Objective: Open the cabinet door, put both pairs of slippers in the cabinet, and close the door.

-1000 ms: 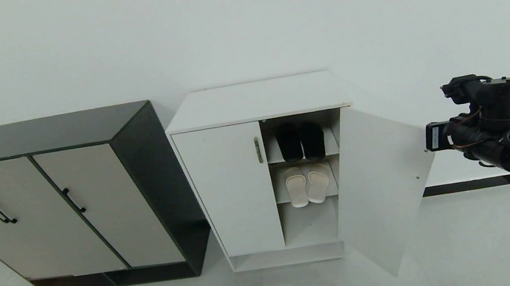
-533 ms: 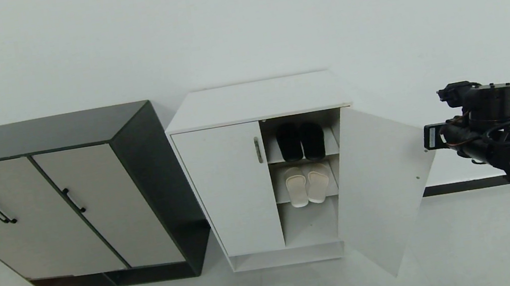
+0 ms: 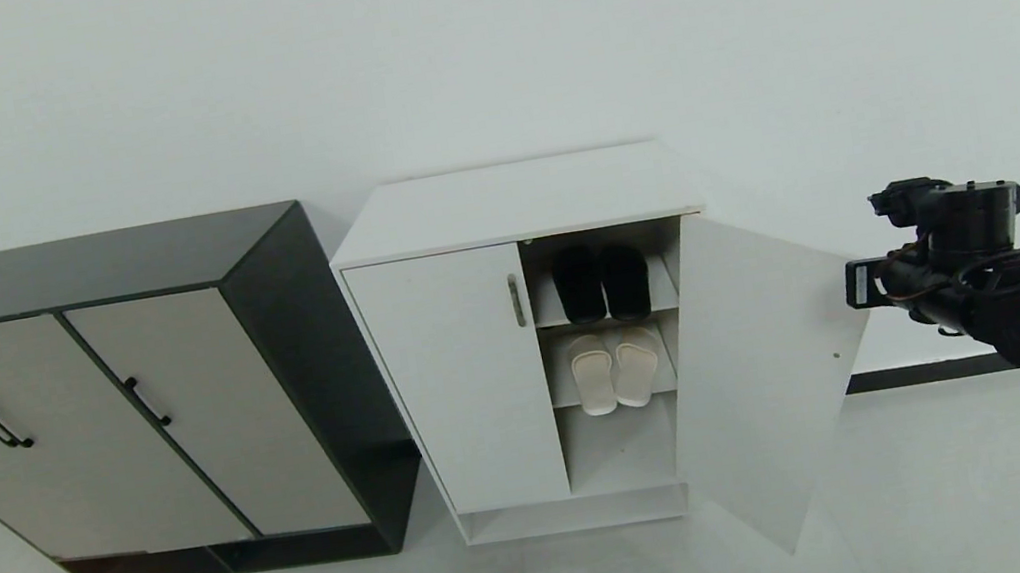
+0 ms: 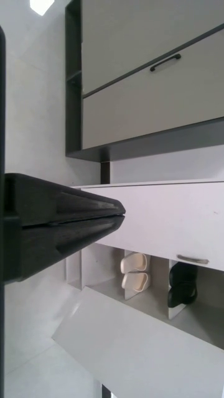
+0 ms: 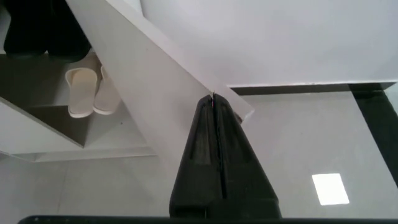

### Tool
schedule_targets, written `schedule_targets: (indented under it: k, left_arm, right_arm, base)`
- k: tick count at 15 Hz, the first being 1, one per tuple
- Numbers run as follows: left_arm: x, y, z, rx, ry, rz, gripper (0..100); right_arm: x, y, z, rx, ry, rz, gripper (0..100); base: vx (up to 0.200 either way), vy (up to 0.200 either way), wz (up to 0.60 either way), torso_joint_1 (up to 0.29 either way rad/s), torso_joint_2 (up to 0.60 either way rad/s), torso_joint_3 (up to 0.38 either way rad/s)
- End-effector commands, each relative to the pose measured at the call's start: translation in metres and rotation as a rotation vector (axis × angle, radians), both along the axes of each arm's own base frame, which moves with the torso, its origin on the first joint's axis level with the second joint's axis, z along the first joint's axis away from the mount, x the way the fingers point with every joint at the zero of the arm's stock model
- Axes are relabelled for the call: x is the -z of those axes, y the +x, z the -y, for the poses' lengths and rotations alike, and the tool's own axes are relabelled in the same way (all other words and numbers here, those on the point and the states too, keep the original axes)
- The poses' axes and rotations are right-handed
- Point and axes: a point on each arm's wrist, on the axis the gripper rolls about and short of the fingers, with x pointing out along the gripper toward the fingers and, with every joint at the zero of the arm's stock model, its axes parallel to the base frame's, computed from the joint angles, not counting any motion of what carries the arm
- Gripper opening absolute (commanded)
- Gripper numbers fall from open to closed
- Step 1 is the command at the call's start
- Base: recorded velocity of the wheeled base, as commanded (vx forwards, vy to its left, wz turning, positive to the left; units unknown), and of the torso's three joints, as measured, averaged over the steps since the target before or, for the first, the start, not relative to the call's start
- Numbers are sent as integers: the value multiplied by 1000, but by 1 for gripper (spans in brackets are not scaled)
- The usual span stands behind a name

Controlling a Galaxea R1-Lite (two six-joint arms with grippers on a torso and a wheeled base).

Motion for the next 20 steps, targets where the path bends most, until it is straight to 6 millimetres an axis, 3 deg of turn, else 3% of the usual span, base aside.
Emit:
schedule_targets:
  k: [1,5,8,10,11,15,18,20]
  left_arm:
    - [0,0,0,0,-1,-1,0]
    - [0,0,0,0,-1,0,0]
    - [0,0,0,0,-1,0,0]
    - [0,0,0,0,-1,-1,0]
    - [0,0,0,0,-1,-1,0]
    - [0,0,0,0,-1,-1,0]
    - [0,0,0,0,-1,-1,0]
    - [0,0,0,0,1,-1,0]
  right_arm:
    - [2,0,0,0,0,-6,0]
    - [0,-13,-14,-38,0,-20,0]
    - [-11,-42,-47,-137,2,-15,0]
    - [-20,-48,-52,-151,4,8,0]
    - [-26,-45,-48,-136,6,29,0]
    - [-40,-21,0,-4,9,83,0]
    - [-32,-6,23,33,11,58,0]
    - [-21,3,26,40,10,40,0]
  base:
    - [0,0,0,0,0,0]
    - [0,0,0,0,0,0]
    - [0,0,0,0,0,0]
    - [0,0,0,0,0,0]
    - [0,0,0,0,0,0]
    - [0,0,0,0,0,0]
    - [0,0,0,0,0,0]
    - [0,0,0,0,0,0]
